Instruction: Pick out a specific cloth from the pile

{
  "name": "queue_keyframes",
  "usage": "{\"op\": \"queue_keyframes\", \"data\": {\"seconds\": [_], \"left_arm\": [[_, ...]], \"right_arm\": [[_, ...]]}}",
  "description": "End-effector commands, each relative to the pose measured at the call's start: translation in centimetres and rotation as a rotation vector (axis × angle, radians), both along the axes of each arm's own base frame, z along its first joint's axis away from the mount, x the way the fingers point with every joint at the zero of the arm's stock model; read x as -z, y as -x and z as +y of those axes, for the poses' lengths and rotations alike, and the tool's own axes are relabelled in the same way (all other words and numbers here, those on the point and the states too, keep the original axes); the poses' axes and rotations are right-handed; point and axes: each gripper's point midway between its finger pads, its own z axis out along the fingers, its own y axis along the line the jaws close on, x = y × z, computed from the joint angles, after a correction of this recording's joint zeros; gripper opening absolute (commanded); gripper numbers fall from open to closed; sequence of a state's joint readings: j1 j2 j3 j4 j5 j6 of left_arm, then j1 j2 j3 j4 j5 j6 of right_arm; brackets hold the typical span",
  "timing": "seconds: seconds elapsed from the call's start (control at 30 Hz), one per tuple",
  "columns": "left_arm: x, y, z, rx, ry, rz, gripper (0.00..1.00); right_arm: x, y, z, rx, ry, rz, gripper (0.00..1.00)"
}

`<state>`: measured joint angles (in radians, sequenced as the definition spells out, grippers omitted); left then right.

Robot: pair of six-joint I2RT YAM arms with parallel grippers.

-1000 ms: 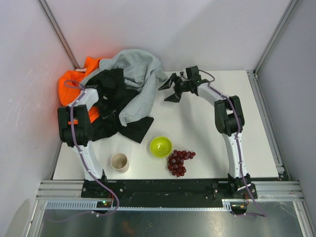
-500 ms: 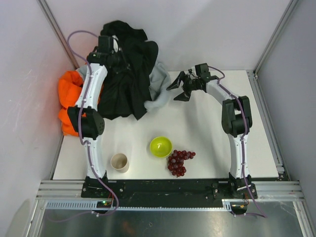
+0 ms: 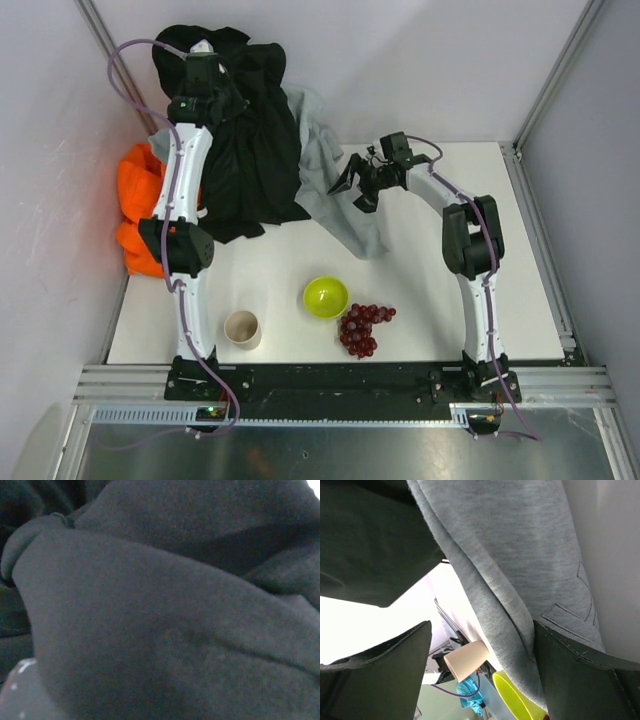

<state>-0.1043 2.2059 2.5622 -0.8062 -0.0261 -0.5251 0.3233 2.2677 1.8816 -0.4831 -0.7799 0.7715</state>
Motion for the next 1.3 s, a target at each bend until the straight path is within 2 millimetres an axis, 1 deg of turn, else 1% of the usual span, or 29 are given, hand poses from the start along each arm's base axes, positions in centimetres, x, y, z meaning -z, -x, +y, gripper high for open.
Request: {"op": "queue_keyframes", "data": {"seconds": [0.0, 0.07, 0.17, 0.27, 0.33, 0.4, 0.43, 0.47, 0.53, 0.57, 0.63, 0.7, 0.73, 0.77, 0.8, 0.87, 0.93, 0.97, 1.0, 1.1, 1.17, 1.27], "left_arm": [[-6.8, -2.1, 2.3, -0.11, -0.041, -0.259, 0.01], [-5.4, -2.0, 2.5, -0.123, -0.037, -0.221, 0.01], [-2.8, -1.8, 2.5, -0.12, -0.049, -0.157, 0.01], [0.2, -1.5, 2.7, -0.121, -0.076, -0.089, 0.01], [2.4, -1.3, 3.3, -0.136, -0.102, -0.038, 0.01], [5.3, -1.0, 4.5, -0.168, -0.126, 0.027, 0.01], [6.5, -0.8, 5.4, -0.19, -0.13, 0.053, 0.01], [8.1, -0.5, 6.3, -0.214, -0.131, 0.091, 0.01], [11.2, 0.5, 8.7, -0.276, -0.123, 0.166, 0.01], [12.6, 1.0, 10.3, -0.312, -0.105, 0.201, 0.01], [15.4, 2.2, 12.9, -0.361, -0.048, 0.275, 0.02], [17.2, 3.2, 14.7, -0.38, 0.033, 0.327, 0.07], [17.8, 3.4, 15.1, -0.378, 0.078, 0.342, 0.12], [17.9, 3.6, 15.4, -0.369, 0.114, 0.348, 0.17], [17.8, 3.6, 15.3, -0.35, 0.137, 0.348, 0.26], [16.7, 3.6, 14.8, -0.308, 0.152, 0.33, 0.5], [15.1, 3.8, 14.4, -0.279, 0.159, 0.303, 0.72], [14.5, 4.2, 13.9, -0.266, 0.174, 0.296, 0.81], [14.4, 4.8, 13.5, -0.249, 0.202, 0.304, 0.88], [13.8, 6.9, 11.5, -0.171, 0.238, 0.317, 0.97], [12.5, 8.7, 10.4, -0.137, 0.221, 0.302, 0.99], [11.2, 11.3, 9.3, -0.105, 0.216, 0.275, 0.99]], "right_arm": [[-4.0, 1.2, 1.2, -0.071, 0.056, -0.127, 0.85], [-4.5, 1.5, 1.9, -0.099, 0.1, -0.171, 0.86], [-6.0, 1.6, 2.9, -0.124, 0.177, -0.279, 0.86], [-7.4, 1.5, 3.4, -0.13, 0.263, -0.398, 0.86], [-8.1, 1.6, 3.8, -0.138, 0.303, -0.466, 0.86], [-8.6, 1.8, 4.0, -0.142, 0.331, -0.507, 0.87], [-8.6, 1.9, 4.1, -0.144, 0.339, -0.513, 0.87], [-8.2, 2.0, 4.2, -0.145, 0.343, -0.505, 0.88], [-7.3, 2.2, 4.1, -0.149, 0.352, -0.471, 0.88], [-6.9, 2.3, 3.9, -0.149, 0.355, -0.454, 0.88], [-6.4, 2.3, 3.5, -0.146, 0.359, -0.438, 0.88], [-6.4, 2.4, 3.3, -0.145, 0.36, -0.438, 0.88], [-6.4, 2.4, 3.3, -0.145, 0.357, -0.44, 0.88], [-6.6, 2.4, 3.4, -0.146, 0.351, -0.442, 0.88], [-6.6, 2.4, 3.5, -0.148, 0.346, -0.443, 0.88], [-6.8, 2.5, 3.9, -0.154, 0.336, -0.445, 0.88], [-7.0, 2.5, 4.2, -0.162, 0.328, -0.451, 0.88], [-7.2, 2.5, 4.3, -0.165, 0.324, -0.456, 0.88], [-7.3, 2.5, 4.4, -0.168, 0.321, -0.459, 0.88], [-7.6, 2.6, 4.5, -0.17, 0.318, -0.462, 0.89], [-7.7, 2.6, 4.3, -0.168, 0.32, -0.463, 0.89], [-7.6, 2.7, 4.3, -0.17, 0.322, -0.461, 0.89]]}}
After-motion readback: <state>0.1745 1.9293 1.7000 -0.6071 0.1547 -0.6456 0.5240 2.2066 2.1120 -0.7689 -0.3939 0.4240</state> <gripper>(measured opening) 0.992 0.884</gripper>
